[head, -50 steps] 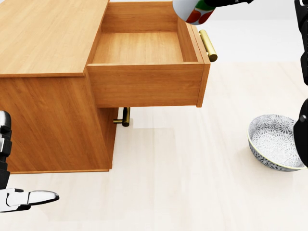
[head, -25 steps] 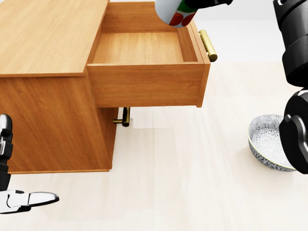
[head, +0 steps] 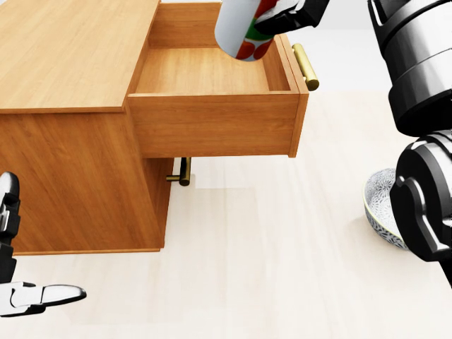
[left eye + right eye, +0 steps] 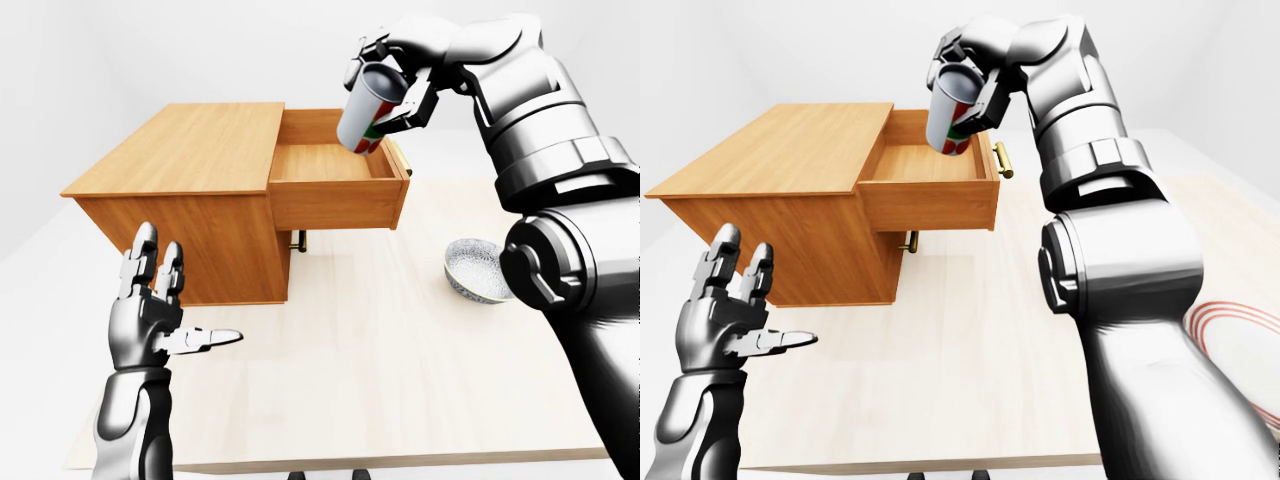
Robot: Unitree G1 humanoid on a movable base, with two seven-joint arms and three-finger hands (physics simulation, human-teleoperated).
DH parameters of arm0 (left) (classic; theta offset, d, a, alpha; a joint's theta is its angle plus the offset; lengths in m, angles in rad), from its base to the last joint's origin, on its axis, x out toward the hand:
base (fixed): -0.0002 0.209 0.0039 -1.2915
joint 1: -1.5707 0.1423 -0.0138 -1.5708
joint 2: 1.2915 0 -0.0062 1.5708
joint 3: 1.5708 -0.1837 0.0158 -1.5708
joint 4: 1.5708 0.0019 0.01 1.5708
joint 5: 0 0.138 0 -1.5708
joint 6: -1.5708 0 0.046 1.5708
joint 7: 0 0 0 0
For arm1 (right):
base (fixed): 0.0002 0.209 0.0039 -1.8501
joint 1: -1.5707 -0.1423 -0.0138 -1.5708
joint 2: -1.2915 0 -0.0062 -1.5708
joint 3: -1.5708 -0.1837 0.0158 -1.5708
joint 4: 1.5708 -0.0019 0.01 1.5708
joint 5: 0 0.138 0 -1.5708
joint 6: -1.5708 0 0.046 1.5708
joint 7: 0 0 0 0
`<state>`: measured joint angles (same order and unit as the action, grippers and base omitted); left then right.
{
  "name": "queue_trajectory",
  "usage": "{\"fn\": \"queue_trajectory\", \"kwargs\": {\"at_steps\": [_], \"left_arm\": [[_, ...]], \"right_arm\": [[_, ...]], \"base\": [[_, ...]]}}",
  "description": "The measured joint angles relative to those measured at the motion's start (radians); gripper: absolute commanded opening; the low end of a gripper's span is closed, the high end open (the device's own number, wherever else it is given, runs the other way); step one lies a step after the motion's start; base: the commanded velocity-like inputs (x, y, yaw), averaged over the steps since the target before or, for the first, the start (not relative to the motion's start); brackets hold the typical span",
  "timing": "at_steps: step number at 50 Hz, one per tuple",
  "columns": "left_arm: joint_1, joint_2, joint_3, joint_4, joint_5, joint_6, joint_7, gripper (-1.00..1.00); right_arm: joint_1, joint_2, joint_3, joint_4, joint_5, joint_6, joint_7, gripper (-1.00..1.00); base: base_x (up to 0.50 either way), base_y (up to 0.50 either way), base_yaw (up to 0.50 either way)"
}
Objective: Put the ketchup in the top drawer of the cabinet.
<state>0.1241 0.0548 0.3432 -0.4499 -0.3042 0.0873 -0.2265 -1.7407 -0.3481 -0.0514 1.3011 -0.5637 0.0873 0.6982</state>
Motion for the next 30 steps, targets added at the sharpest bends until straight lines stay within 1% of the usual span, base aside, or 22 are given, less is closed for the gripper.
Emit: {"fn": "queue_trajectory", "kwargs": {"at_steps": [21,30], "left_arm": [[0.013,-0.006,0.004,0.0,-0.003,0.0,-0.012,1.0],[0.016,-0.007,0.007,0.006,-0.003,0.0,-0.016,1.0]], "right_arm": [[0.02,0.032,0.004,0.012,-0.041,0.0,0.0,-1.0],[0.026,0.041,0.009,0.016,-0.065,0.0,-0.019,-1.0]], "base": [[0.0,0.0,0.0],[0.0,0.0,0.0]]}}
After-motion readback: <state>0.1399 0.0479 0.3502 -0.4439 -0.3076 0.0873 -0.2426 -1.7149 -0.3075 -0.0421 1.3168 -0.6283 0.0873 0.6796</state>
